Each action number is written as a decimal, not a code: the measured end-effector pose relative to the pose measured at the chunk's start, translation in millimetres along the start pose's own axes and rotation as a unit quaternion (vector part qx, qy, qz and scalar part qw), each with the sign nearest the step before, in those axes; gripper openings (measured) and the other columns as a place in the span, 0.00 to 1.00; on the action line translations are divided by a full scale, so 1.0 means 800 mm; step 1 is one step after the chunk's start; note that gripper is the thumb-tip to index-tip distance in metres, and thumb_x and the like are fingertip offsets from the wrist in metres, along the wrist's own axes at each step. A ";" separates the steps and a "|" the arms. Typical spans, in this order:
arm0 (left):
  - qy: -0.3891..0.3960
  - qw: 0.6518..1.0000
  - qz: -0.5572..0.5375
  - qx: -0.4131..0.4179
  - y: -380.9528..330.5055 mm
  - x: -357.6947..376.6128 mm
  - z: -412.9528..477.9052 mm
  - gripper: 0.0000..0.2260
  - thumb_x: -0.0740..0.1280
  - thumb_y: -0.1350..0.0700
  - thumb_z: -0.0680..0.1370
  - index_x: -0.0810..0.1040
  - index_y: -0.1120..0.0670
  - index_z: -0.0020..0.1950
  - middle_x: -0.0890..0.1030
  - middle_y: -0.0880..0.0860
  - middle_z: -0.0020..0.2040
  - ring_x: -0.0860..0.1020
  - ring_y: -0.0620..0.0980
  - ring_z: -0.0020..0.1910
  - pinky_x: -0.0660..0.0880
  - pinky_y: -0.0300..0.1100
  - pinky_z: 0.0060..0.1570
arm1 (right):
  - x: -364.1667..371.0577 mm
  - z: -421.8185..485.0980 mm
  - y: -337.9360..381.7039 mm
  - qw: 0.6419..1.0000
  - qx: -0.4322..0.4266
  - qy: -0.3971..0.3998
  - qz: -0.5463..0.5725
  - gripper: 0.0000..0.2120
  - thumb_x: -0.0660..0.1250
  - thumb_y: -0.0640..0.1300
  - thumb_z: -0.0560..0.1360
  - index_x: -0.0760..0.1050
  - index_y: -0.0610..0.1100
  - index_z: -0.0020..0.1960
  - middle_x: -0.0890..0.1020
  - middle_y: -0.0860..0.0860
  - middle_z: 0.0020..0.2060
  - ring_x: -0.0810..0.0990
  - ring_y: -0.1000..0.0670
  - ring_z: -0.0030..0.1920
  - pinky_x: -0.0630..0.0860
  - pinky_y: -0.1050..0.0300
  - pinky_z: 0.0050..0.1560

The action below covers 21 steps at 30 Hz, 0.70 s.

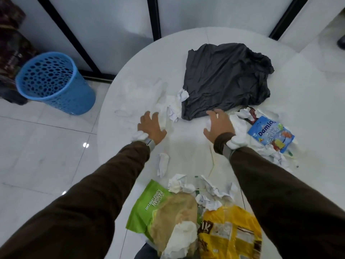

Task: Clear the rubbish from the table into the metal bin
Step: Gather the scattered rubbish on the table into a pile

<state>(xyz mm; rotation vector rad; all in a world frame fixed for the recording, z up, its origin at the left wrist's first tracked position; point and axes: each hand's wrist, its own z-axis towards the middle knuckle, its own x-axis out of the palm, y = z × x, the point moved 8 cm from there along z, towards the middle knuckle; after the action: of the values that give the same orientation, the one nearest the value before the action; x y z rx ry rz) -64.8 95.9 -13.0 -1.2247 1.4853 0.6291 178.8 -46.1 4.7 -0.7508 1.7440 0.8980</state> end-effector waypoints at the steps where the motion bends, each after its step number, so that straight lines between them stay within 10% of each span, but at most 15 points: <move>1: 0.001 1.000 0.004 -0.022 0.008 -0.004 0.021 0.40 0.72 0.40 0.73 0.58 0.48 0.80 0.55 0.57 0.81 0.57 0.60 0.78 0.62 0.58 0.73 | -0.009 0.024 -0.005 1.000 0.010 -0.010 -0.003 0.35 0.70 0.50 0.72 0.62 0.50 0.76 0.62 0.41 0.76 0.63 0.38 0.74 0.65 0.43 0.73; 9: 0.009 0.991 -0.021 -0.132 0.069 0.001 0.123 0.60 0.74 0.27 0.62 0.40 0.41 0.82 0.43 0.56 0.83 0.45 0.61 0.82 0.51 0.73 0.72 | -0.007 0.125 -0.094 0.982 0.112 -0.017 -0.150 0.34 0.67 0.43 0.75 0.59 0.65 0.75 0.51 0.42 0.80 0.49 0.35 0.78 0.48 0.32 0.76; 13: 0.041 0.989 0.000 -0.141 0.075 0.022 0.140 0.60 0.76 0.32 0.66 0.40 0.49 0.83 0.59 0.56 0.81 0.59 0.60 0.78 0.56 0.70 0.72 | 0.008 0.148 -0.112 0.976 0.095 0.038 -0.194 0.21 0.64 0.52 0.77 0.71 0.62 0.69 0.55 0.44 0.79 0.47 0.35 0.79 0.45 0.32 0.76; 18: 0.013 0.991 -0.011 -0.132 0.066 0.019 0.144 0.34 0.70 0.46 0.78 0.60 0.51 0.80 0.72 0.57 0.71 0.70 0.61 0.70 0.66 0.56 0.67 | -0.021 0.150 -0.104 0.993 0.063 -0.038 -0.093 0.16 0.63 0.46 0.77 0.78 0.52 0.64 0.69 0.46 0.73 0.57 0.38 0.77 0.48 0.34 0.76; 21: -0.018 0.997 0.006 -0.072 0.050 -0.005 0.133 0.13 0.63 0.55 0.81 0.80 0.58 0.61 0.78 0.61 0.61 0.76 0.64 0.60 0.74 0.53 0.57 | -0.072 0.135 -0.084 0.993 0.049 -0.111 -0.010 0.17 0.59 0.40 0.76 0.73 0.49 0.63 0.80 0.43 0.58 0.73 0.40 0.66 0.49 0.34 0.76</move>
<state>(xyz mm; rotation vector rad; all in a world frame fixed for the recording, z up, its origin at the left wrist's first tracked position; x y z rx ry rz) -60.2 203.3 -49.4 -1.3079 1.4391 0.7737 303.9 13.2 19.0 -0.5808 1.5691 0.8424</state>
